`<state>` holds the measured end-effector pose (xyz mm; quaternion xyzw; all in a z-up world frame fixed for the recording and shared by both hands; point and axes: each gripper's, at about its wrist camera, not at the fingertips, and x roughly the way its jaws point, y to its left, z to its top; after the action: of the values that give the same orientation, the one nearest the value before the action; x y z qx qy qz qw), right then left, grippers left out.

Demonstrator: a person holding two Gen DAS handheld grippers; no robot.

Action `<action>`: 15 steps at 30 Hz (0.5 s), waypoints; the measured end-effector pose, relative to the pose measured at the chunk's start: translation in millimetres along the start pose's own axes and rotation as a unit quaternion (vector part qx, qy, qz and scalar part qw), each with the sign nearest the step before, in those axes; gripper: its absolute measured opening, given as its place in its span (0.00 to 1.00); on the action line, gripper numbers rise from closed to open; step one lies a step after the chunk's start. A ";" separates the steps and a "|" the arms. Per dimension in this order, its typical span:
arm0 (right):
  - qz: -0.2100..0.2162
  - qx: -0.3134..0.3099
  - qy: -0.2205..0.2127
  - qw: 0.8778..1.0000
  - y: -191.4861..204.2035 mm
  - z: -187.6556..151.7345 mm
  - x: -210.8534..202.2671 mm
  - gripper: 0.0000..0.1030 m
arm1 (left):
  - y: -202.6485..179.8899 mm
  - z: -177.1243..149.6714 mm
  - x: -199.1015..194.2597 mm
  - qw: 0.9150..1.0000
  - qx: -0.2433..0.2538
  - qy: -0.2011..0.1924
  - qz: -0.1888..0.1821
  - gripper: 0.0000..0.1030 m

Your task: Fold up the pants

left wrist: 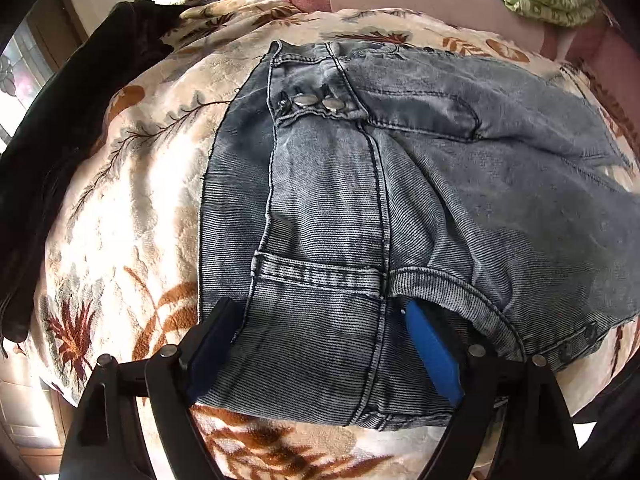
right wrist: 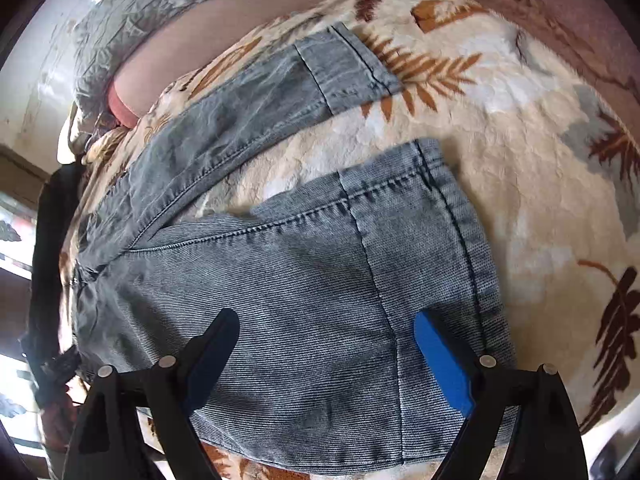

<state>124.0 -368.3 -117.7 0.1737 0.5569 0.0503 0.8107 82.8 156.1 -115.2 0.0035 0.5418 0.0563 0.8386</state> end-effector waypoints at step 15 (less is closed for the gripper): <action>0.073 0.077 -0.102 0.989 2.9 65.5 -25.7 0.89 | 76.0 83.7 -0.2 0.981 -0.154 -0.057 -0.102 0.84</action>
<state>175.0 -387.5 -73.1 0.2800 0.4594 0.0479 0.8416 151.9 236.2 -75.4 -0.1776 0.4754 0.0525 0.8601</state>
